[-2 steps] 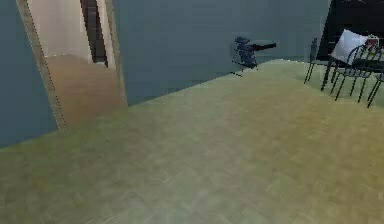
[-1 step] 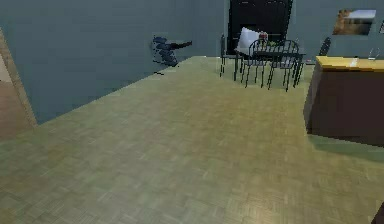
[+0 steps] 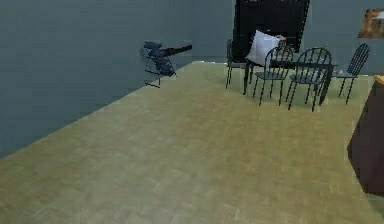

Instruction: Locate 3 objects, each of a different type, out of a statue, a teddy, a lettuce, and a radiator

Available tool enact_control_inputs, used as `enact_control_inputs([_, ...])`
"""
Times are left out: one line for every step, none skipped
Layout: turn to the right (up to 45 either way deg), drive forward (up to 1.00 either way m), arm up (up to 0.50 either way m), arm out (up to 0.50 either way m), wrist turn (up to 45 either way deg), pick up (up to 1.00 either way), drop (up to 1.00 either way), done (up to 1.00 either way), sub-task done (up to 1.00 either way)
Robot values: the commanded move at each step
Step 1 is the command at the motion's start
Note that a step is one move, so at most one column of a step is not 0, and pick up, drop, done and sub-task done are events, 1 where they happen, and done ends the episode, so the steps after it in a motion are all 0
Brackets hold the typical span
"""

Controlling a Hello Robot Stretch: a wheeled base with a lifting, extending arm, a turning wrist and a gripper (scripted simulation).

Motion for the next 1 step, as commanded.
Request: enact_control_inputs([0.0, 1.00, 0.00, 0.00, 0.0, 0.00, 0.00, 0.00, 0.00])
